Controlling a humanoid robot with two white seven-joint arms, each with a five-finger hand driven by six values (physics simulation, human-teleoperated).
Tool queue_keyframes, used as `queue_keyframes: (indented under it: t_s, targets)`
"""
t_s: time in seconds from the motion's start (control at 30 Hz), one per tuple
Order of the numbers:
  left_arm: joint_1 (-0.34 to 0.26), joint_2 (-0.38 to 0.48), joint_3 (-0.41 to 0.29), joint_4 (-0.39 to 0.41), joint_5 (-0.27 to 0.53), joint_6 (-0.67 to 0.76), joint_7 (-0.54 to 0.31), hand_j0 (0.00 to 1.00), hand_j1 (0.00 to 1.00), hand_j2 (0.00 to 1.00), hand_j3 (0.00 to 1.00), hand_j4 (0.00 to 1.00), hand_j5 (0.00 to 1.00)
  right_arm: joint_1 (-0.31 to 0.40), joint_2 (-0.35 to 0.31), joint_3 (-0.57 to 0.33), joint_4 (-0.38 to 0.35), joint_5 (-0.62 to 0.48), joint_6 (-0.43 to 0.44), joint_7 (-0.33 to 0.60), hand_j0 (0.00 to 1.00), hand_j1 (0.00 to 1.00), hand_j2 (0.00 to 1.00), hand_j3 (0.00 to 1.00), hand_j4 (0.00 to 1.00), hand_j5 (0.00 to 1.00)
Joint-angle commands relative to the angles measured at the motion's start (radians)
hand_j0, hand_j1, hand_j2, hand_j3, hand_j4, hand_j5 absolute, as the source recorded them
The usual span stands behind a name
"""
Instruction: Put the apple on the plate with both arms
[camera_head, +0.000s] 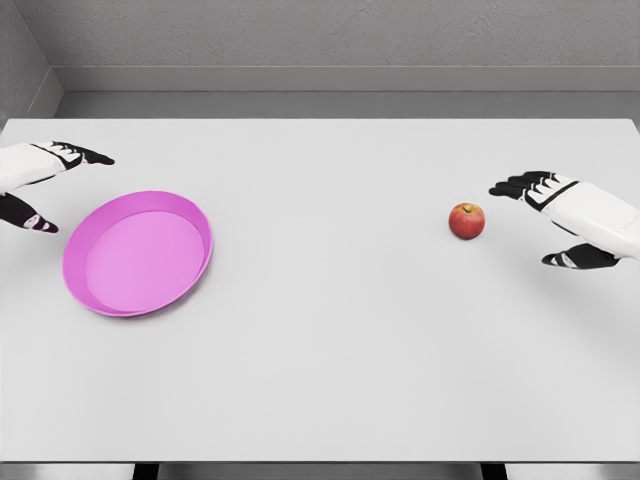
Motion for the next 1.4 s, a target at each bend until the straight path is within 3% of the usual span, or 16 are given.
queue_keyframes:
  t_s: [0.0, 0.1, 0.2, 0.27, 0.33, 0.47, 0.6, 0.73, 0.83, 0.97, 1.23, 1.37]
  targets:
    - [0.002, 0.0, -0.001, -0.007, 0.005, 0.002, 0.001, 1.0, 1.0, 1.0, 1.0, 1.0, 1.0, 0.0, -0.002, -0.001, 0.001, -0.005, 0.0, 0.0, 1.0, 1.0, 1.0, 1.0, 1.0, 1.0]
    - [0.002, -0.001, -0.001, -0.009, 0.005, 0.002, -0.001, 1.0, 1.0, 1.0, 1.0, 1.0, 1.0, -0.002, -0.001, -0.004, 0.005, -0.017, 0.019, -0.008, 1.0, 1.0, 1.0, 1.0, 1.0, 1.0]
    - [0.002, -0.001, -0.002, -0.015, 0.005, 0.002, -0.001, 1.0, 1.0, 1.0, 1.0, 1.0, 1.0, -0.051, 0.013, 0.016, 0.001, -0.014, 0.126, 0.001, 1.0, 1.0, 1.0, 1.0, 1.0, 1.0]
    - [0.002, -0.001, -0.002, -0.017, 0.005, 0.002, -0.001, 1.0, 1.0, 1.0, 1.0, 1.0, 1.0, -0.072, 0.019, 0.031, 0.001, -0.012, 0.143, 0.101, 1.0, 1.0, 1.0, 1.0, 1.0, 1.0]
    - [0.002, -0.001, -0.002, -0.018, 0.005, 0.002, -0.001, 1.0, 1.0, 1.0, 1.0, 1.0, 1.0, -0.138, 0.039, 0.085, 0.001, -0.012, 0.195, 0.153, 1.0, 1.0, 1.0, 1.0, 1.0, 1.0]
    - [0.003, -0.001, -0.001, -0.018, 0.003, 0.002, -0.001, 1.0, 1.0, 1.0, 1.0, 1.0, 1.0, -0.336, 0.127, 0.289, 0.005, -0.014, 0.347, 0.299, 1.0, 1.0, 1.0, 1.0, 1.0, 1.0]
    - [0.003, -0.003, -0.001, -0.018, 0.002, 0.002, -0.001, 1.0, 1.0, 1.0, 1.0, 1.0, 1.0, -0.425, 0.188, 0.389, 0.017, -0.014, 0.48, 0.377, 1.0, 1.0, 1.0, 1.0, 1.0, 1.0]
    - [0.003, -0.003, -0.001, -0.017, 0.0, 0.002, -0.001, 1.0, 1.0, 1.0, 1.0, 1.0, 1.0, -0.508, 0.242, 0.459, 0.09, -0.017, 0.502, 0.42, 1.0, 1.0, 1.0, 1.0, 1.0, 1.0]
    - [0.003, -0.003, -0.001, -0.017, 0.0, 0.002, -0.001, 1.0, 1.0, 1.0, 1.0, 1.0, 1.0, -0.522, 0.246, 0.47, 0.108, -0.019, 0.506, 0.422, 1.0, 1.0, 1.0, 1.0, 1.0, 1.0]
    - [0.003, -0.003, -0.001, -0.017, -0.001, 0.002, -0.001, 1.0, 1.0, 1.0, 1.0, 1.0, 1.0, -0.534, 0.246, 0.47, 0.114, -0.019, 0.582, 0.44, 1.0, 1.0, 1.0, 1.0, 1.0, 1.0]
    - [0.003, -0.001, -0.001, -0.017, -0.003, 0.002, -0.001, 1.0, 1.0, 1.0, 1.0, 1.0, 1.0, -0.551, 0.266, 0.479, 0.148, -0.019, 0.583, 0.449, 1.0, 1.0, 1.0, 1.0, 1.0, 1.0]
    - [0.002, -0.001, 0.001, -0.017, -0.003, 0.002, -0.001, 1.0, 1.0, 1.0, 1.0, 1.0, 1.0, -0.6, 0.308, 0.527, 0.192, -0.017, 0.583, 0.457, 1.0, 1.0, 1.0, 1.0, 1.0, 1.0]
